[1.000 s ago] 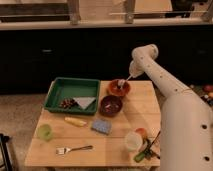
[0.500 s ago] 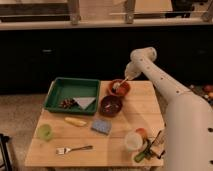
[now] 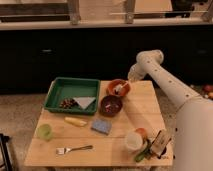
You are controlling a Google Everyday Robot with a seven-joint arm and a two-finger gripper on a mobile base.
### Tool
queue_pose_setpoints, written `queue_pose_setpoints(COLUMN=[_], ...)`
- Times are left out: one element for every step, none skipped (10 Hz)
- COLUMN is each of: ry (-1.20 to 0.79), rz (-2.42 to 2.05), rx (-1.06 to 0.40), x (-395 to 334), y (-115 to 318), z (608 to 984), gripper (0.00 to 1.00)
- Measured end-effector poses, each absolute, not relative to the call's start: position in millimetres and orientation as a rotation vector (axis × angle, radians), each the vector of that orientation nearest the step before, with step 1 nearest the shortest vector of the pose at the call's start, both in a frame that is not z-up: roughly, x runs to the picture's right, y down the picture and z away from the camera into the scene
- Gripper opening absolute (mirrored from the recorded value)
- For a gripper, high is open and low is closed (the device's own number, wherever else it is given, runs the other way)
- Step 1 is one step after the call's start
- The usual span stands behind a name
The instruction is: Wipe red bowl with brush
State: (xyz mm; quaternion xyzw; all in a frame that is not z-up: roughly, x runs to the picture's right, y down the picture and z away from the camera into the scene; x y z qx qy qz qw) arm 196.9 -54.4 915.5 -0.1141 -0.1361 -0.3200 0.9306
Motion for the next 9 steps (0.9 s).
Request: queue_pose_setpoints(ry=[-0.270, -0.254, -0.242, -0.229, -0.220, -0.214, -0.210, -0.208, -0.209], rz=[-0.642, -0.626, -0.615, -0.610, -0.604, -0.602, -0.598, -0.594, -0.590], rx=[-0.232, -0.230, -0.228, -0.227, -0.224, -0.220, -0.214, -0.209, -0.203], x=[205.8, 216.6, 223.2, 226.6, 226.1, 224.7, 224.1, 224.0, 223.5], y=[-54.5, -55.4, -57.6, -59.7, -63.2, -66.1, -68.7, -69.9, -70.7], z=[913.1, 912.3, 912.5, 914.2, 916.6, 919.1, 920.7, 922.6, 924.9], gripper=[0.01, 0.01, 0.01, 0.01, 0.01, 0.01, 0.01, 0.01, 0.01])
